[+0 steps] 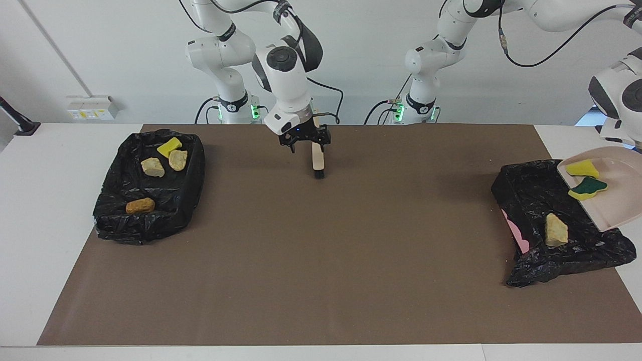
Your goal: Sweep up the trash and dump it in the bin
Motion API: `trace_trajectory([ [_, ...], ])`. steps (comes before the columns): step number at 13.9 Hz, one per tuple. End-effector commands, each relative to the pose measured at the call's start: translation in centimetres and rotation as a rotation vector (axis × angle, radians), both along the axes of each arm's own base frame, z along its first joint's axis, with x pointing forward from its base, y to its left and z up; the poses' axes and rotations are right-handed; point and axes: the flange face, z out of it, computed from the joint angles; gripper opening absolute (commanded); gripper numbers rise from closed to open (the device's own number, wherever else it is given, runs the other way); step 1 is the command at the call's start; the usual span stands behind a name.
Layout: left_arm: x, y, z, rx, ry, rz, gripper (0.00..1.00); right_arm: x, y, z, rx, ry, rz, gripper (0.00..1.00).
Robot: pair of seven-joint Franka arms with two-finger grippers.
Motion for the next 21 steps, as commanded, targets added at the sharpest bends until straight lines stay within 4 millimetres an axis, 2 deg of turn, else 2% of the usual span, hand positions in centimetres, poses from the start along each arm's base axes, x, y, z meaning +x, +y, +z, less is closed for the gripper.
trace_trajectory([
  [1, 1.1, 0.3, 0.6, 0.031, -0.015, 0.01, 0.0, 2.9, -3.0, 1.3, -0.07, -0.056, 0.003, 1.0],
  [2, 1.1, 0.3, 0.7, 0.033, -0.015, 0.011, 0.0, 3.8, -4.5, 2.0, -0.066, -0.068, -0.025, 1.0],
  [4, 1.0, 0.3, 1.4, 0.038, -0.017, 0.022, 0.0, 6.5, -9.7, 4.1, -0.077, -0.11, -0.077, 1.0],
  [5, 1.1, -0.2, 2.2, 0.043, -0.025, 0.021, 0.0, 7.5, -12.7, 5.8, -0.086, -0.134, -0.069, 1.0],
  [7, 1.1, -0.6, 3.8, 0.051, -0.04, 0.031, 0.0, 8.3, -16.8, 9.0, -0.106, -0.121, -0.009, 1.0],
  [10, 1.3, -1.3, 4.1, 0.051, -0.046, 0.024, 0.0, 8.5, -21.1, 14.5, -0.124, -0.088, 0.051, 1.0],
  [11, 1.3, -1.3, 4.1, 0.052, -0.047, 0.025, 0.0, 8.0, -22.3, 16.4, -0.121, -0.081, 0.061, 1.0],
  [12, 1.4, -1.4, 4.3, 0.071, -0.042, 0.02, 0.0, 7.6, -23.9, 17.6, -0.109, -0.052, 0.06, 1.0],
  [13, 2.0, -2.9, 4.4, 0.128, -0.025, -0.015, 0.0, 6.6, -25.2, 19.1, -0.106, -0.037, 0.051, 1.0],
  [14, 2.3, -4.4, 4.9, 0.196, -0.02, -0.022, 0.0, 5.6, -26.1, 20.4, -0.104, -0.029, 0.054, 1.0],
  [15, 2.1, -4.7, 5.2, 0.231, -0.018, 0.007, 0.0, 4.5, -26.5, 21.5, -0.101, -0.029, 0.055, 1.0],
  [16, 2.1, -6.0, 5.4, 0.251, -0.012, 0.026, 0.0, 3.7, -26.4, 22.4, -0.104, -0.032, 0.048, 1.0],
  [19, 1.8, -8.5, 5.3, 0.29, 0.014, 0.049, 0.0, 3.4, -26.0, 22.4, -0.101, -0.029, 0.061, 1.0],
  [21, 1.7, -9.0, 5.9, 0.322, 0.025, 0.056, 0.0, 3.4, -25.1, 22.4, -0.078, -0.038, 0.064, 1.0],
])
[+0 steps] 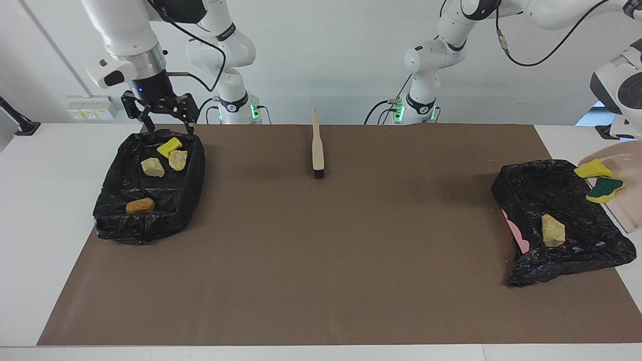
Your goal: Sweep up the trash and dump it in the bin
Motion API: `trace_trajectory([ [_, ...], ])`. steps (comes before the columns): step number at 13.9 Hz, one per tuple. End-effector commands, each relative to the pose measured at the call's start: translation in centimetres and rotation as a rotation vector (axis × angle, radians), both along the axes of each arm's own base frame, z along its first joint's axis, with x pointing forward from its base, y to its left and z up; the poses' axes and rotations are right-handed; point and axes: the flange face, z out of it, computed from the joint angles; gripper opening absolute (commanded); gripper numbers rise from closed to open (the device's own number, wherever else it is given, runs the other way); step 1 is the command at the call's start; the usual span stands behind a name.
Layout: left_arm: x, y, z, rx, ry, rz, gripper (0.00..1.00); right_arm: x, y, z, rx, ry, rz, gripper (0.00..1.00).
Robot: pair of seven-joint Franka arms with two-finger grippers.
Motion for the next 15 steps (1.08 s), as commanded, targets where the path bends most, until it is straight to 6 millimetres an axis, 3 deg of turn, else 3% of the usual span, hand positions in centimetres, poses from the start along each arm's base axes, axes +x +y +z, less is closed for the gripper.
trace_trajectory([
  [1, -0.2, -1.1, 1.2, 0.037, -0.012, 0.011, 0.0, 0.0, 0.7, -0.2, 0.041, -0.004, 0.019, 1.0],
  [3, -0.5, -2.4, 1.6, -0.025, -0.033, 0.011, 0.0, 0.0, 1.1, -0.3, 0.048, 0.0, 0.03, 1.0],
  [6, -0.3, -5.8, 0.0, -0.186, -0.099, 0.045, 0.0, -0.2, 0.8, -0.4, 0.047, 0.016, 0.03, 1.0],
  [9, -0.7, -11.1, -1.8, -0.411, -0.222, 0.175, 0.0, -0.1, 0.1, -0.3, 0.046, 0.013, 0.018, 1.0],
  [13, -1.9, -20.5, -3.5, -0.636, -0.29, 0.313, 0.0, -0.1, 0.2, -0.3, 0.047, 0.013, 0.019, 1.0],
  [15, -2.1, -23.2, -3.8, -0.73, -0.359, 0.431, 0.0, -0.1, 0.2, -0.3, 0.047, 0.013, 0.018, 1.0],
])
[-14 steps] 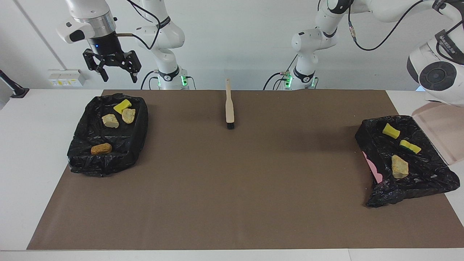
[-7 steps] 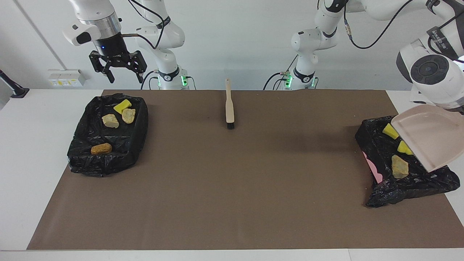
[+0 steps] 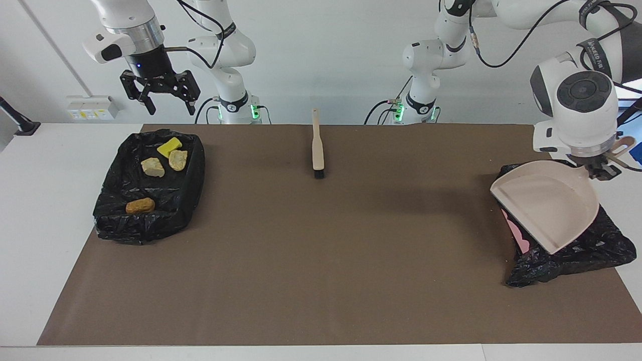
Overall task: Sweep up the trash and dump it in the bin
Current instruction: 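Bring the empty dustpan back to the table center with the left gripper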
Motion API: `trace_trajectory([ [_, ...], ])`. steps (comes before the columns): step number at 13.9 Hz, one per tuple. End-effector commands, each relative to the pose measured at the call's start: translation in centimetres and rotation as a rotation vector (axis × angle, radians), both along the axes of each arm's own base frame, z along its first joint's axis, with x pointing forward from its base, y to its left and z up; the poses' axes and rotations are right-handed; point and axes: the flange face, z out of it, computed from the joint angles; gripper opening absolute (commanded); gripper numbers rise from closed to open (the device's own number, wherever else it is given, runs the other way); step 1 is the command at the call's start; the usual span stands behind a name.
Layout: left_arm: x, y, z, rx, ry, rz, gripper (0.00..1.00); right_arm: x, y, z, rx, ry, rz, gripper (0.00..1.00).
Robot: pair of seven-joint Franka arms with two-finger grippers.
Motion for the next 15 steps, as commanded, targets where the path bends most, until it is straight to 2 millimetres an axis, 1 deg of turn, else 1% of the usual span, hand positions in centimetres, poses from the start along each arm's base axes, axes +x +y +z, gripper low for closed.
trace_trajectory([
  [1, -1.3, -3.4, 0.3, -0.103, -0.053, 0.175, 0.0, -0.3, -0.2, 0.0, 0.019, 0.006, 0.01, 1.0],
  [2, -1.6, -5.9, -0.4, -0.131, -0.062, 0.252, 0.0, -0.3, -0.2, 0.0, 0.018, 0.006, 0.011, 1.0],
  [3, -1.6, -7.2, -0.8, -0.155, -0.096, 0.361, 0.0, -0.3, -0.2, 0.0, 0.018, 0.006, 0.011, 1.0],
  [4, -1.4, -8.3, -1.8, -0.179, -0.116, 0.473, 0.0, -0.3, -0.2, 0.0, 0.018, 0.006, 0.011, 1.0],
  [5, -1.1, -10.1, -3.1, -0.203, -0.118, 0.542, 0.0, -0.3, -0.2, 0.0, 0.02, 0.006, 0.01, 1.0],
  [6, -1.0, -12.4, -4.3, -0.226, -0.132, 0.58, 0.0, -0.3, -0.2, 0.0, 0.019, 0.006, 0.01, 1.0],
  [7, -0.5, -13.8, -5.2, -0.242, -0.168, 0.639, 0.0, -0.3, -0.2, 0.0, 0.018, 0.006, 0.011, 1.0],
  [8, -0.2, -15.6, -5.8, -0.285, -0.188, 0.704, 0.0, -0.3, -0.2, 0.0, 0.019, 0.006, 0.01, 1.0],
  [9, 0.2, -16.9, -6.3, -0.353, -0.195, 0.764, 0.0, -0.3, -0.2, 0.0, 0.018, 0.006, 0.011, 1.0],
  [10, 0.3, -18.9, -7.1, -0.395, -0.198, 0.8, 0.0, -0.3, -0.2, 0.0, 0.02, 0.006, 0.01, 1.0],
  [12, -0.7, -24.2, -9.0, -0.425, -0.216, 0.841, 0.0, -0.3, -0.2, 0.0, 0.018, 0.006, 0.011, 1.0],
  [13, -0.5, -25.1, -9.6, -0.447, -0.234, 0.901, 0.0, -0.3, -0.2, 0.0, 0.019, 0.006, 0.01, 1.0],
  [14, -0.7, -26.4, -10.0, -0.462, -0.236, 0.945, 0.0, -0.3, -0.2, 0.0, 0.018, 0.006, 0.011, 1.0],
  [15, -1.1, -28.1, -10.2, -0.471, -0.225, 0.95, 0.0, -0.3, -0.3, 0.0, 0.019, 0.006, 0.008, 1.0],
])
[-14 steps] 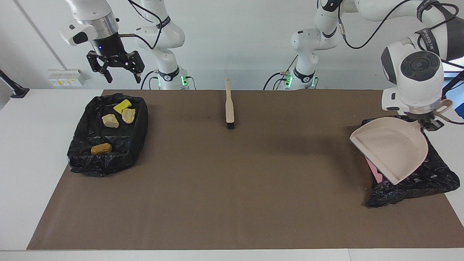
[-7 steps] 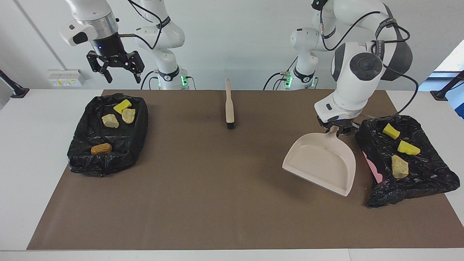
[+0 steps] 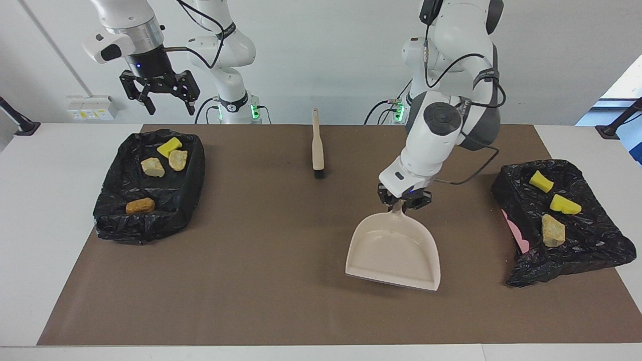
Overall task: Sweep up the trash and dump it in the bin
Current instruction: 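Bring the empty dustpan back to the table center with the left gripper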
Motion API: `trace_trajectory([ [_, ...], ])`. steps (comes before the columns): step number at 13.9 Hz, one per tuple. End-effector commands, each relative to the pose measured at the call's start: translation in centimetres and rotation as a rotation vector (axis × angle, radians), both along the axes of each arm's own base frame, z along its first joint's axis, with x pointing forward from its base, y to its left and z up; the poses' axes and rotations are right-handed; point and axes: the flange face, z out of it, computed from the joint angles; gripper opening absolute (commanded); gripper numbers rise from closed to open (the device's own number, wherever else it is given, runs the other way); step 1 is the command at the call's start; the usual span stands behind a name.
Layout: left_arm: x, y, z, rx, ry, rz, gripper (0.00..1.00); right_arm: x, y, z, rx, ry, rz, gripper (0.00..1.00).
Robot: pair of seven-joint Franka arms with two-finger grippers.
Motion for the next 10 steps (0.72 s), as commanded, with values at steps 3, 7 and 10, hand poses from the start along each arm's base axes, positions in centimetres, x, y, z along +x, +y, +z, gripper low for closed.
trace_trajectory([
  [3, -0.8, -4.2, -0.5, -0.044, 0.001, 0.035, 0.0, -0.3, -0.2, 0.0, 0.018, 0.006, 0.011, 1.0],
  [7, -1.2, -7.6, -2.2, -0.051, 0.02, 0.077, 0.0, -0.3, -0.1, 0.0, 0.02, 0.006, 0.011, 1.0],
  [10, -1.5, -9.6, -3.9, -0.013, -0.016, 0.078, 0.0, -0.3, -0.2, 0.0, 0.018, 0.006, 0.011, 1.0],
])
